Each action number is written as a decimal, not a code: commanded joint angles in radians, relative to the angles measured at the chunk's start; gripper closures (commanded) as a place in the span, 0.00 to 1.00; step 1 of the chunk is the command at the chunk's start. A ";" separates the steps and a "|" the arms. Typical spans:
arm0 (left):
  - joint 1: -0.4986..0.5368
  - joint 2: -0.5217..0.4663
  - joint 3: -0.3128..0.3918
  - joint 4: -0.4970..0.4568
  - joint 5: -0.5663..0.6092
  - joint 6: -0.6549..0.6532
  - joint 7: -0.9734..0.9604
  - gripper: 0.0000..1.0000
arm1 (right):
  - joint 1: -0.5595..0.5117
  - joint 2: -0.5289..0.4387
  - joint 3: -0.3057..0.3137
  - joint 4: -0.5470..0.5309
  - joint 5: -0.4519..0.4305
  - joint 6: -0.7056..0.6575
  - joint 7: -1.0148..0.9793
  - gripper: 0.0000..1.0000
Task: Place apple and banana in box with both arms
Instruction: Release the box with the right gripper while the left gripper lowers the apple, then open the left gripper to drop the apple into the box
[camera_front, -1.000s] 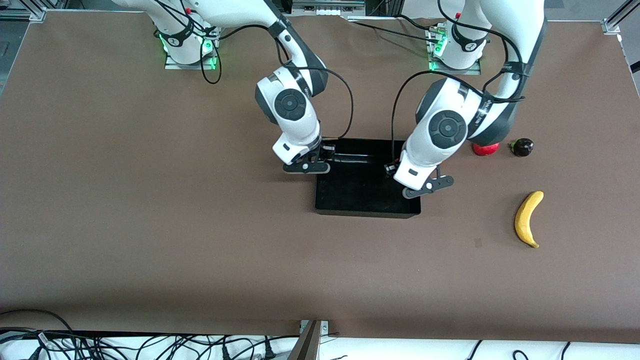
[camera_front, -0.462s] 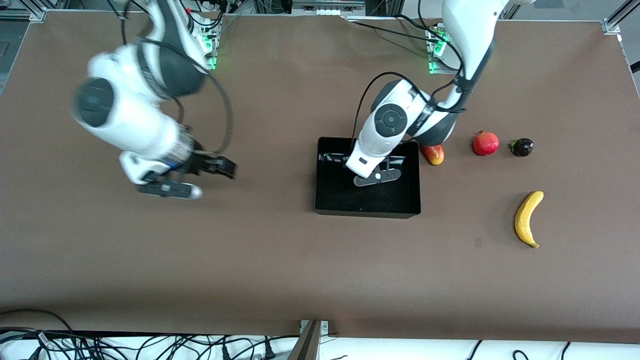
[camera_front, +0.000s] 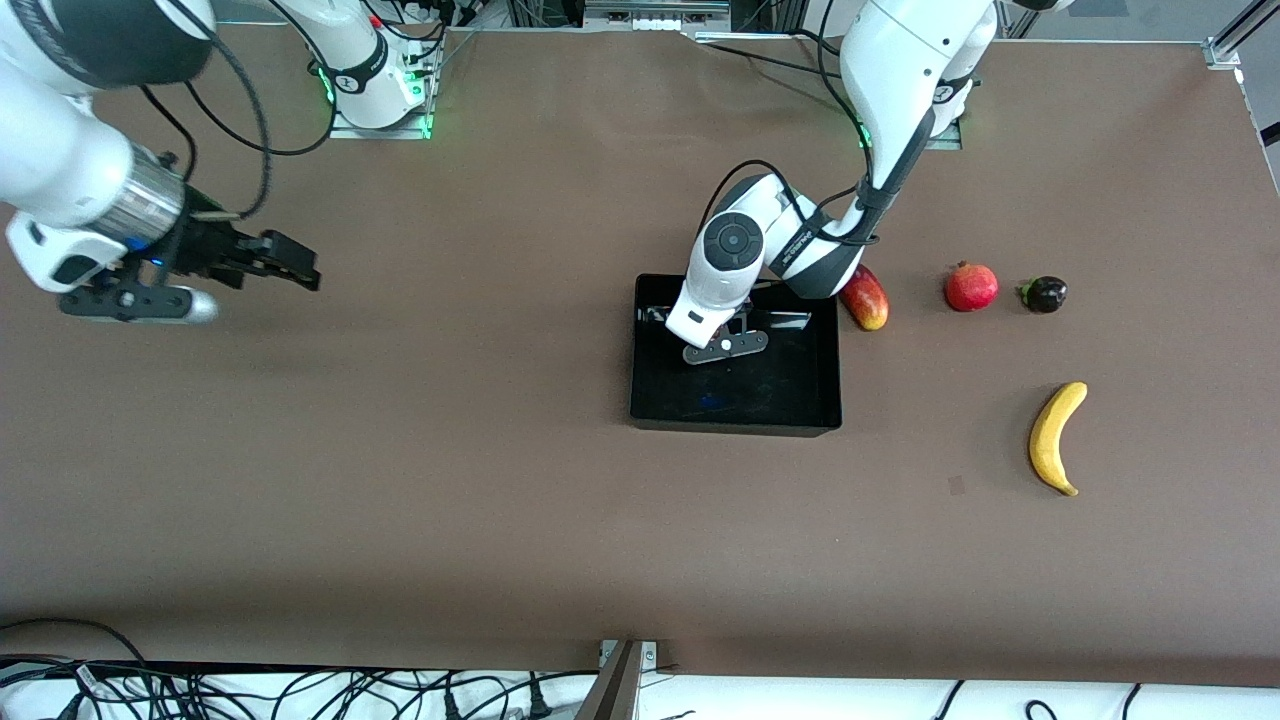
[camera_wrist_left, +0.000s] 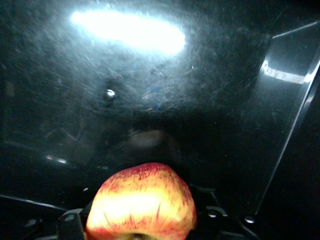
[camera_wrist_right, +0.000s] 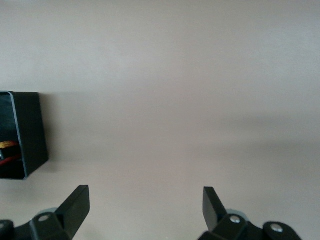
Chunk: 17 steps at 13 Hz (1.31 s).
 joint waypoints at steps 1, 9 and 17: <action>0.001 0.026 -0.015 -0.006 0.090 0.040 -0.084 1.00 | -0.190 -0.101 0.181 -0.064 -0.072 -0.029 -0.042 0.00; 0.064 -0.125 -0.027 0.095 0.023 -0.346 -0.057 0.00 | -0.236 -0.120 0.232 -0.068 -0.140 -0.024 -0.051 0.00; 0.384 -0.178 0.154 0.347 -0.050 -0.779 0.728 0.00 | -0.225 -0.083 0.230 -0.036 -0.198 -0.049 -0.055 0.00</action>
